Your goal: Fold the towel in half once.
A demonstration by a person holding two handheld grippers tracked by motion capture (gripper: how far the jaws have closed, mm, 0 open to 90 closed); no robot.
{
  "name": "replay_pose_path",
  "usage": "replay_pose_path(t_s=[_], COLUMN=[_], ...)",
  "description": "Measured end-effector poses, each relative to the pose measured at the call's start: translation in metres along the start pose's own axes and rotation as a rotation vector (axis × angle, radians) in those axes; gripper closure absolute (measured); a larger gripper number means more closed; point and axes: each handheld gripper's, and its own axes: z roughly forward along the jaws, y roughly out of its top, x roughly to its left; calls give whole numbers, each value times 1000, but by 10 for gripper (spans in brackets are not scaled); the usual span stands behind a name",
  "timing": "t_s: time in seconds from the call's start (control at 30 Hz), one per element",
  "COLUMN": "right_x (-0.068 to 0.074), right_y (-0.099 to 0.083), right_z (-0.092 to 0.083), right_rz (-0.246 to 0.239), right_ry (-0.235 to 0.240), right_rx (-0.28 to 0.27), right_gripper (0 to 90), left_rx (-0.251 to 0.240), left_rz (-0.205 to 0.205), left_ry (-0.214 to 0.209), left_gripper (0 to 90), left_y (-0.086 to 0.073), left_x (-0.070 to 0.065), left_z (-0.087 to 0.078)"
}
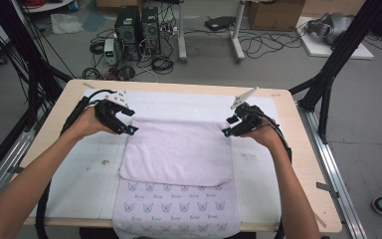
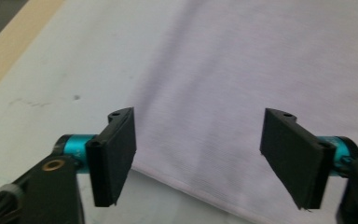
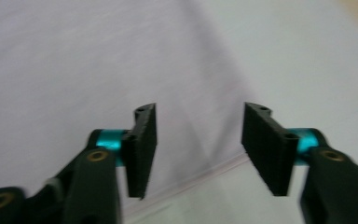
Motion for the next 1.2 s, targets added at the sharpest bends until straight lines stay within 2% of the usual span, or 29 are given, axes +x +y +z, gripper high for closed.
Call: replay_pose_path(t_s=[0.03, 0.07, 0.13, 0.2, 0.23, 0.27, 0.33, 0.43, 0.5, 0.63, 0.7, 0.83, 0.93, 1.2], right_x=[7, 14, 26, 34, 40, 47, 57, 70, 76, 87, 90, 94, 97, 95], right_y=[-1, -3, -9, -14, -16, -18, -22, -26, -30, -35, -35, -35, -35, -37], right_z=[-2, -4, -10, -12, -12, -11, -8, -3, 2, 13, 16, 20, 23, 28], right_rz=[-29, -53, -68, -94, -107, -136, -167, -220, -236, -283, -294, -322, -347, -367], right_ry=[17, 27, 66, 75, 96, 116, 140, 170, 200, 236, 255, 250, 238, 227], right_rx=[11, -1, -22, -28, -27, -17, 5, 50, 66, 150, 173, 211, 244, 267], right_gripper=[396, 395, 393, 386, 386, 384, 381, 385, 393, 429, 453, 483, 527, 773], left_rx=[-2, -5, -5, 0, 10, 20, 53, 89, 106, 117, 127, 152, 181, 205], left_rz=[9, 32, 83, 130, 163, 176, 227, 251, 245, 244, 242, 236, 247, 285], left_ry=[-20, -38, -63, -82, -99, -108, -123, -128, -126, -123, -125, -125, -130, -108], left_gripper=[223, 222, 214, 207, 204, 204, 204, 204, 210, 228, 246, 275, 289, 463], left_y=[-2, -4, -9, -14, -17, -20, -26, -37, -43, -49, -49, -50, -51, -52], left_x=[-7, -14, -29, -44, -53, -59, -71, -83, -89, -96, -98, -99, -102, -106], left_z=[-2, -4, -8, -10, -11, -11, -10, -9, -7, -5, -3, 2, 6, 9])
